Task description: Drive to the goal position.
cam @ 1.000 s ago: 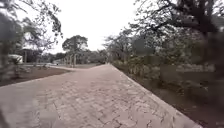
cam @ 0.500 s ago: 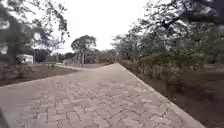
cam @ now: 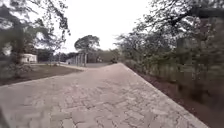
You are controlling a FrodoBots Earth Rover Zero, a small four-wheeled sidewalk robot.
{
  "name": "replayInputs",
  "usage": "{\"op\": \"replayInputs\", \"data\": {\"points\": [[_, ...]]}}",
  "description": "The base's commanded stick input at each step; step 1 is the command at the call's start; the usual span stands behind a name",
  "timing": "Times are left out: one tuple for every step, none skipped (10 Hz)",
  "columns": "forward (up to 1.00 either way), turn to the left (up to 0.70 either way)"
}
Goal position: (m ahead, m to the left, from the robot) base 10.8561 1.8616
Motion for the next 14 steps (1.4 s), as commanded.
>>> {"op": "replayInputs", "data": {"points": [[0.70,0.02],[0.70,0.02],[0.70,0.02],[0.70,0.02],[0.70,0.02],[0.70,-0.01],[0.70,-0.02],[0.70,-0.33],[0.70,-0.31],[0.70,0.00],[0.70,0.00],[0.70,0.00],[0.70,0.00],[0.70,0.00]]}}
